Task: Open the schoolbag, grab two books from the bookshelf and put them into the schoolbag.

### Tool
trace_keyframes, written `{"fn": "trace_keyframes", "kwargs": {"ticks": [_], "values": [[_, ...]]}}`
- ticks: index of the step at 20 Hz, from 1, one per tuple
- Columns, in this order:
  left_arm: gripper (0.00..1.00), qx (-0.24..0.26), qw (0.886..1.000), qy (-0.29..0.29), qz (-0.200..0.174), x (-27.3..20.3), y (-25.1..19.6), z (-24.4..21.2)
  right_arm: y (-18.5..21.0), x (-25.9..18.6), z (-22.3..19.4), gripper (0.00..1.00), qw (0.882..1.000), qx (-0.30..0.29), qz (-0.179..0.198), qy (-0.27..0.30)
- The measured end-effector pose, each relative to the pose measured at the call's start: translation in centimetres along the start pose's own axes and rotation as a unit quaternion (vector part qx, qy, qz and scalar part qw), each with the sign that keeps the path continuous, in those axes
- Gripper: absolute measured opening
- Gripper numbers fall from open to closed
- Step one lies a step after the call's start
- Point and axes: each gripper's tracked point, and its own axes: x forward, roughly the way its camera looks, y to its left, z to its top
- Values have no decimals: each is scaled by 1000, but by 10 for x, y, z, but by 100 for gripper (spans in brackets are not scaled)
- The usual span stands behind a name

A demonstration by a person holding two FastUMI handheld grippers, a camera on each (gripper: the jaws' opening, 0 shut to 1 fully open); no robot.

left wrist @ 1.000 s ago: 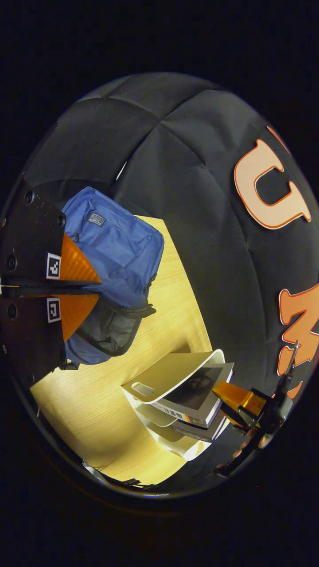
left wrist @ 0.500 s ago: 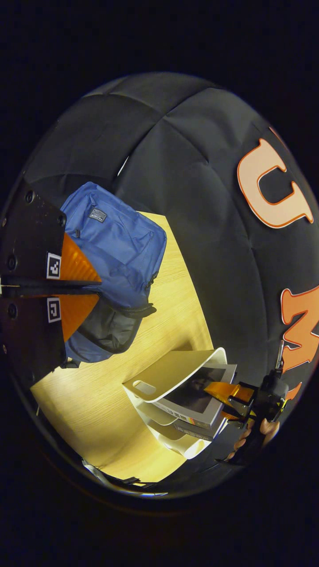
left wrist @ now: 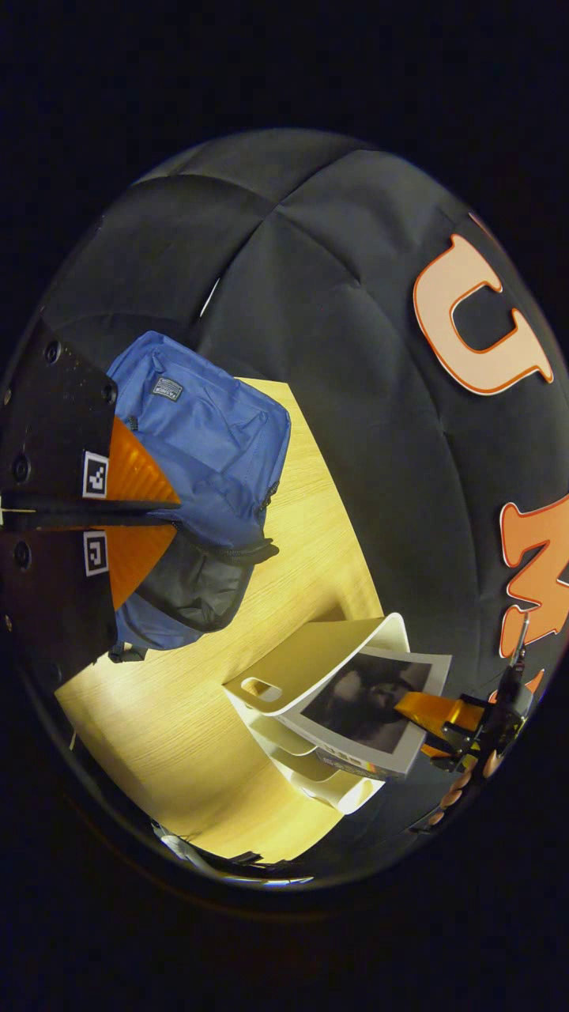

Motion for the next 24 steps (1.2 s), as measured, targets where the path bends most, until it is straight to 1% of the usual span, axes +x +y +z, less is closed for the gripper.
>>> {"fn": "trace_keyframes", "kwargs": {"ticks": [4, 7, 9, 12, 15, 16, 17, 19, 21, 23, 24], "values": [[1, 1, 1000, -1, 2, -1, 5, 4, -12, -46, 3, 30, 999, 18, 35, -36], [1, -4, 1000, -5, 3, -4, 13, 10, -15, -82, 3, 29, 994, 31, 75, -68], [1, -4, 1000, -5, 3, -5, 17, 13, -15, -105, -1, 29, 989, 49, 103, -91], [1, -7, 1000, -4, -1, -8, 20, 17, -2, -117, -19, 29, 978, 91, 153, -104], [1, -10, 1000, -7, -1, -10, 26, 26, 29, -106, -48, 28, 966, 119, 211, -91], [1, -8, 1000, -9, 2, -12, 28, 29, 39, -102, -58, 28, 962, 127, 225, -86], [1, -13, 1000, -10, 4, -14, 32, 32, 49, -95, -65, 28, 959, 135, 234, -86], [1, -27, 1000, -12, -3, -15, 29, 33, 70, -74, -85, 28, 954, 149, 250, -78], [1, -33, 999, -12, -4, -16, 30, 33, 97, -52, -109, 28, 946, 171, 268, -56], [1, -34, 999, -13, -8, -18, 27, 33, 115, -31, -129, 27, 941, 189, 277, -43], [1, -33, 999, -12, -9, -19, 25, 32, 123, -21, -131, 27, 940, 190, 279, -50]]}}
